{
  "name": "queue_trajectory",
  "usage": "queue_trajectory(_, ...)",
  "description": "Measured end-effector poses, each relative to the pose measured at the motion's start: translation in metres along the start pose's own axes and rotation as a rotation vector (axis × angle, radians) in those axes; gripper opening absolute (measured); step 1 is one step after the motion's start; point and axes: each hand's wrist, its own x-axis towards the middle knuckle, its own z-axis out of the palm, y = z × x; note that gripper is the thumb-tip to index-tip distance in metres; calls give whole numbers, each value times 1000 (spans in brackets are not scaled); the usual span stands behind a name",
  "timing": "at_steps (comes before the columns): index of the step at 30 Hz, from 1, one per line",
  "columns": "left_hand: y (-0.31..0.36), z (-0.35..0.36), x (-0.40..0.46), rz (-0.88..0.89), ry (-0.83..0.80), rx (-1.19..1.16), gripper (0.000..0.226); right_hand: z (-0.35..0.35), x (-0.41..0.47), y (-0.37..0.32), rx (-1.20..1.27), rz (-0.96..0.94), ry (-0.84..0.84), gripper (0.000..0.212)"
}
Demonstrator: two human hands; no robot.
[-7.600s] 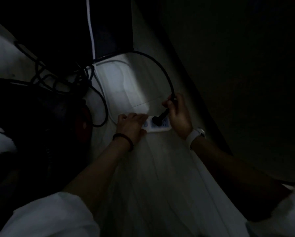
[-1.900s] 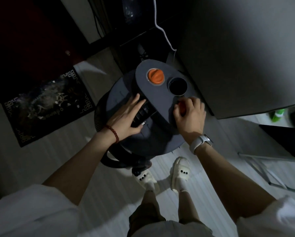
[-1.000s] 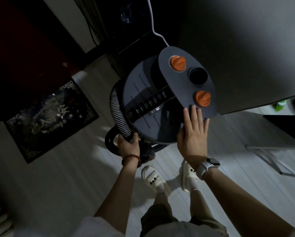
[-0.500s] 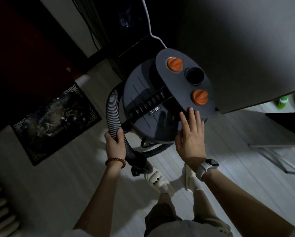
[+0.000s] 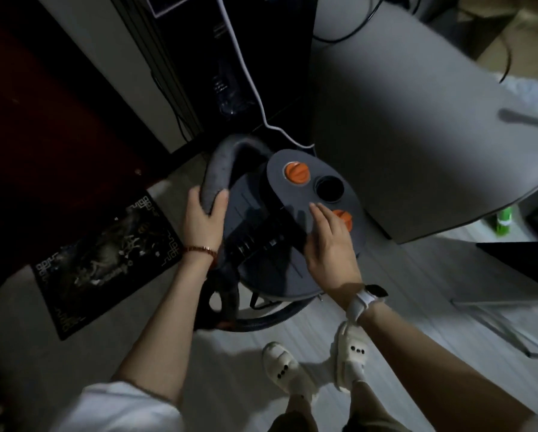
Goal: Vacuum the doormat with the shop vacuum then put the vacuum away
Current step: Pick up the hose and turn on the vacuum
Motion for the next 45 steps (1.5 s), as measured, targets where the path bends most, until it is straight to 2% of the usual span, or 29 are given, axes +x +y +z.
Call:
queue_trajectory(5,74,28,9,284,-350,57,39,-37,34,12,86,-10,134,60)
queue_trajectory(7,84,36,-9,305,-458,61,41,-60,43,24,60,-2,220,65)
queue_trajectory(9,81,43,-35,285,-507,55,43,-85,41,43,-89,-10,221,72)
queue_trajectory(12,73,50,-75,228,-554,130,50,-109,20,76,-276,-158,-11,74)
queue_trajectory(16,66,49,-118,219,-629,126,53,-116,-13,106,-130,-285,-373,65)
queue_trajectory(20,47,36,-157,196,-563,204,58,-116,-42,100,-2,-258,-563,60)
queue_trajectory(25,10,-3,-206,72,-566,173,72,-104,-102,72,39,-288,-634,66)
queue_trajectory(28,-15,-36,-241,37,-514,138,55,-88,-152,39,98,-244,-616,71)
queue_trajectory(30,-37,-67,-270,17,-453,125,43,-71,-195,10,137,-234,-563,66)
queue_trajectory(32,-64,-99,-295,3,-407,112,44,-50,-235,-19,183,-197,-531,60)
queue_trajectory(34,-91,-132,-324,4,-296,145,52,-28,-276,-51,236,-141,-514,52)
queue_trajectory(36,-113,-158,-350,-57,-82,143,55,-10,-307,-78,302,-57,-497,43)
queue_trajectory(38,-128,-183,-372,-325,83,22,61,3,-334,-106,404,38,-487,35)
queue_trajectory(39,-133,-192,-380,-505,86,-144,65,8,-345,-117,459,73,-496,31)
queue_trajectory(41,-138,-200,-388,-844,-15,-705,67,15,-366,-136,528,104,-534,27)
queue_trajectory(43,-139,-206,-391,-911,-51,-1142,71,25,-386,-150,524,86,-599,27)
queue_trajectory(45,-143,-211,-389,-833,41,-1392,65,35,-398,-157,470,31,-707,28)
